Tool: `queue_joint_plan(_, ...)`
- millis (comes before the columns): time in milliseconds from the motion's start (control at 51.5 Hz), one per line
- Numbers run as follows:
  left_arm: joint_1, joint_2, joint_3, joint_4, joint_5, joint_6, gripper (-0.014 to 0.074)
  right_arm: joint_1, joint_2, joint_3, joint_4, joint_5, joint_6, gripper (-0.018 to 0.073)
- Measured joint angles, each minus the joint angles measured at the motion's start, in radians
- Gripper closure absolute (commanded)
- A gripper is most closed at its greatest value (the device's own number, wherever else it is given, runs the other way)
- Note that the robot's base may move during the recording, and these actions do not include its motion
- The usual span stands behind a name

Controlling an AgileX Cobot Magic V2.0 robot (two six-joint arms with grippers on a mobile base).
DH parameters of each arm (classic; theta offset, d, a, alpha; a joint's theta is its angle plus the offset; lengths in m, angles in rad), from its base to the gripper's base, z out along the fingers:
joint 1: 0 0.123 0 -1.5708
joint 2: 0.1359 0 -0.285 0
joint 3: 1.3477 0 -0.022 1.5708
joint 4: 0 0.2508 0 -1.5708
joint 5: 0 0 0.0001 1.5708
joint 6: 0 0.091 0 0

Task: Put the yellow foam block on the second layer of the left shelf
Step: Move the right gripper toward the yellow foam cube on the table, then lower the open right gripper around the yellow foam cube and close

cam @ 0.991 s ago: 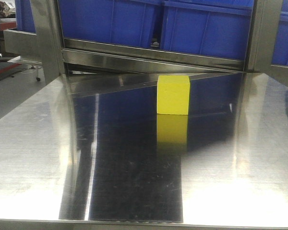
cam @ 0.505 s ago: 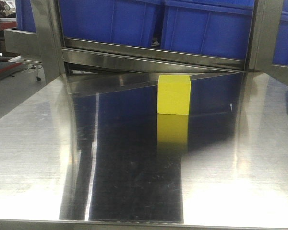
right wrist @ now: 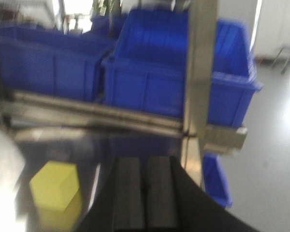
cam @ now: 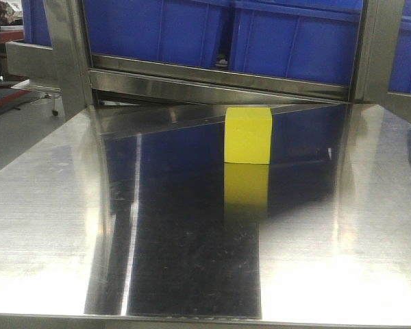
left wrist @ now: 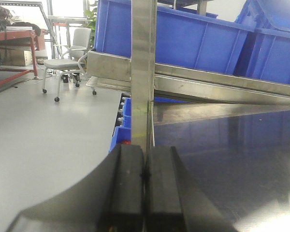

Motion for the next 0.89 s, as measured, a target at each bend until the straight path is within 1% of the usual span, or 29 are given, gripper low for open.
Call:
queue_joint_plan(58,0.0,0.0,0.0,0.0,0.0,0.0,0.0461,0.027,0.067,-0.047,0.0,0.046,0.0,0.0339)
queue_joint_plan(97,0.0,0.0,0.0,0.0,0.0,0.0,0.0461,0.055,0.116,-0.078,0.0,0.066,0.0,0.0242)
queue_joint_plan(194,0.0,0.0,0.0,0.0,0.0,0.0,0.0461,0.129,0.216,-0.137,0.0,0.099,0.0,0.0081)
queue_joint_plan(233,0.0,0.0,0.0,0.0,0.0,0.0,0.0461,0.156,0.261,-0.155,0.0,0.107,0.0,0.003)
queue_joint_plan(272,0.0,0.0,0.0,0.0,0.0,0.0,0.0461,0.194,0.314,-0.181,-0.002,0.112,0.0,-0.0003)
queue_joint_plan(311,0.0,0.0,0.0,0.0,0.0,0.0,0.0461,0.219,0.353,-0.2,-0.002,0.121,0.0,-0.0016)
queue_joint_plan(466,0.0,0.0,0.0,0.0,0.0,0.0,0.0461,0.316,0.539,-0.318,-0.002,0.167,0.0,-0.0018)
queue_joint_plan(622,0.0,0.0,0.0,0.0,0.0,0.0,0.0461,0.393,0.751,-0.491,-0.004,0.277,0.012,-0.0018)
queue_joint_plan(680,0.0,0.0,0.0,0.0,0.0,0.0,0.0461,0.415,0.832,-0.568,-0.004,0.33,0.05,-0.0018)
queue_joint_plan(758,0.0,0.0,0.0,0.0,0.0,0.0,0.0461,0.443,0.947,-0.675,-0.014,0.386,0.13,-0.0018)
queue_joint_plan(816,0.0,0.0,0.0,0.0,0.0,0.0,0.0461,0.462,1.018,-0.741,-0.035,0.416,0.205,-0.001)
queue_joint_plan(894,0.0,0.0,0.0,0.0,0.0,0.0,0.0461,0.486,1.127,-0.841,-0.094,0.459,0.328,-0.0009)
